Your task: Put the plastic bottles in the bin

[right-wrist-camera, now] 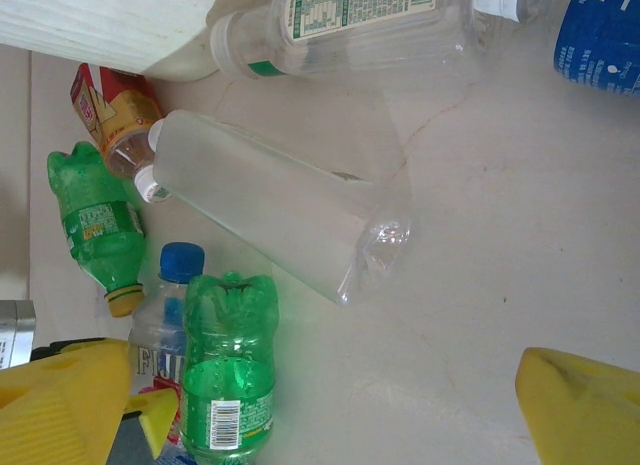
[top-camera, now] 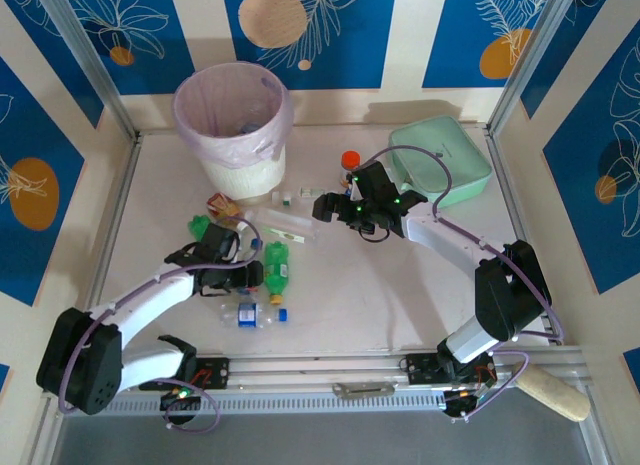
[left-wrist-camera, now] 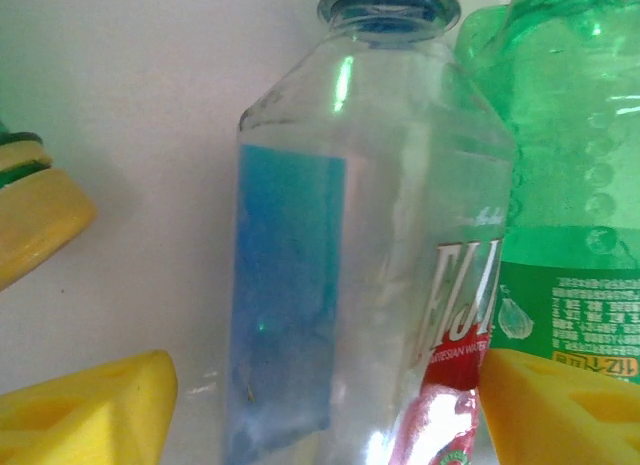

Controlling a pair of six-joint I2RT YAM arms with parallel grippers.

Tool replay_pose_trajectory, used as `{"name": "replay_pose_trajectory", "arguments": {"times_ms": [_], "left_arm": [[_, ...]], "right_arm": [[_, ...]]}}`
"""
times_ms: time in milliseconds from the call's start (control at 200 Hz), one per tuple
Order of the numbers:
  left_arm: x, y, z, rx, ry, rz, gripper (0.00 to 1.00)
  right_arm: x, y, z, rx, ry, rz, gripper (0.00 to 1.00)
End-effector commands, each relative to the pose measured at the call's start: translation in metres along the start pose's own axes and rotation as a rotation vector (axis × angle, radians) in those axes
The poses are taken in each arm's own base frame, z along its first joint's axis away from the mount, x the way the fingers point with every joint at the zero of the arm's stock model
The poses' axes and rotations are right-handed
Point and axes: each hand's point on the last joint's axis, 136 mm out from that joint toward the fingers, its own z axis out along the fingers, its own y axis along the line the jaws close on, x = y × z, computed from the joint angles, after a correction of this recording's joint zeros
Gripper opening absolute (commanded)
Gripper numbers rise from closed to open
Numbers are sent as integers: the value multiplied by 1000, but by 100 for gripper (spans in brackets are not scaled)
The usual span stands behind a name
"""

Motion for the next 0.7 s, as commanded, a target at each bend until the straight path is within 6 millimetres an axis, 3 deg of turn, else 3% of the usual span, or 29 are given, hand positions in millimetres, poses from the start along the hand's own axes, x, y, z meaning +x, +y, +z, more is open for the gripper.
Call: {"name": "replay_pose_trajectory", "arguments": {"times_ms": [0,695], "left_arm": [[1,-2,6,4,-1,9,79],[6,-1,29,-3,40,13,74]], "right_arm": [[0,8,-1,-11,12,-9,99],[2,3,0,6,17,-9,99]]}}
